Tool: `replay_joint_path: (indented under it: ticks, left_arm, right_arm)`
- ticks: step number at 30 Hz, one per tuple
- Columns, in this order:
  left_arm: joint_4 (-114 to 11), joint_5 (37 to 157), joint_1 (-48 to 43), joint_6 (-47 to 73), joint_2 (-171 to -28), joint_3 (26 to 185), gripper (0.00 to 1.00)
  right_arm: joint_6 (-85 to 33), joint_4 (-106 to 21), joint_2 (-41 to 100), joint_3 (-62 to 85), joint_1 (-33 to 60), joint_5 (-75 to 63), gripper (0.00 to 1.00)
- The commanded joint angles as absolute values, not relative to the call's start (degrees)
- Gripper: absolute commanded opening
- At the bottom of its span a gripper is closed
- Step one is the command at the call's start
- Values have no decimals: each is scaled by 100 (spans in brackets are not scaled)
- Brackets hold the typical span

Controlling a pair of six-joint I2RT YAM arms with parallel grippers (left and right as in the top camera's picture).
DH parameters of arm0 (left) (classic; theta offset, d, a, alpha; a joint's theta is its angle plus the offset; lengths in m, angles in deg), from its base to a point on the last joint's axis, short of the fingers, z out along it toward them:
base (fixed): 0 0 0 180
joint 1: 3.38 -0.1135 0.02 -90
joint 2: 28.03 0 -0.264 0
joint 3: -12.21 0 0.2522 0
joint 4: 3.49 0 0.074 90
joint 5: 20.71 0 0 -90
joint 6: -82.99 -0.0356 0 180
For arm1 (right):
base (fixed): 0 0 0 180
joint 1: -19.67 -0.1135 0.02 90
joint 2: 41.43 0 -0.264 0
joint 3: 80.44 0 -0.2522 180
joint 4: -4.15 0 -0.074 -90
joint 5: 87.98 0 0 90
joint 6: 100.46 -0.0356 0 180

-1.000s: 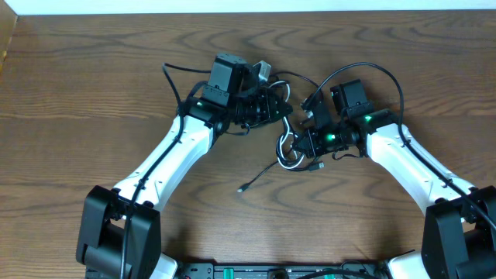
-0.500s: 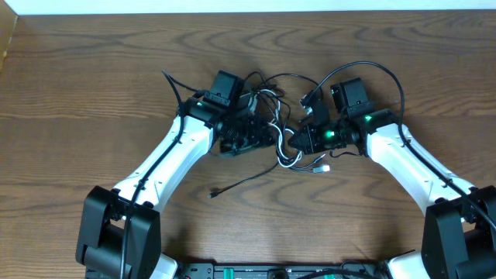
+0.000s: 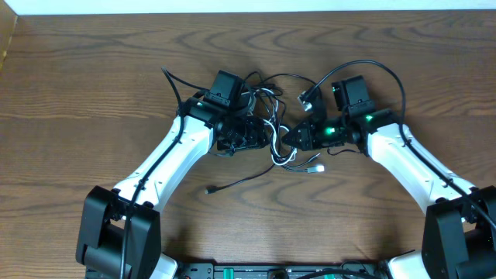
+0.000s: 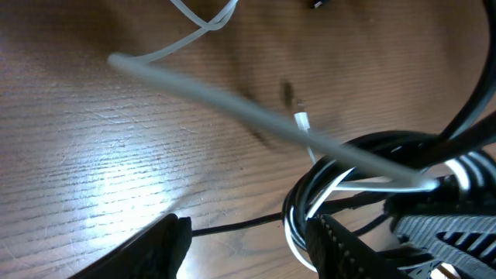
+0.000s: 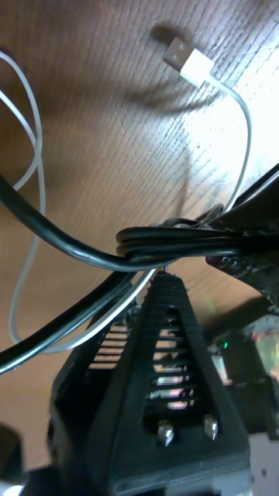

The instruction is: Untangle cables

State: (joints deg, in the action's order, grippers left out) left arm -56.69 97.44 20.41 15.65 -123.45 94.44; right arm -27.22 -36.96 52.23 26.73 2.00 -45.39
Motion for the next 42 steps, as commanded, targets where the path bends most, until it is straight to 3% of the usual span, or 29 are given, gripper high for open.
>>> replay_joint_path:
  ticks: [1, 17, 34, 37, 42]
  left_arm:
    - [-5658, 9739, 2059, 1464, -12233, 9453, 53]
    - [-4508, 11892, 2059, 1469, -12233, 9453, 56]
    - [-4381, 11623, 2059, 1469, -12233, 9453, 56]
    - [-4189, 11625, 2059, 1589, -12233, 9453, 49]
    - [-3896, 11667, 2059, 1768, -12233, 9453, 26]
  right_arm:
    - [-3108, -3633, 5136, 2666, 484, -5029, 1]
    - [-3666, -3517, 5136, 2666, 1162, -6369, 1]
    - [-4090, -2804, 5136, 2666, 1271, -7361, 1]
    - [-4090, -2802, 5136, 2666, 1273, -7361, 1]
    - [-4090, -2804, 5136, 2666, 1273, -7366, 1]
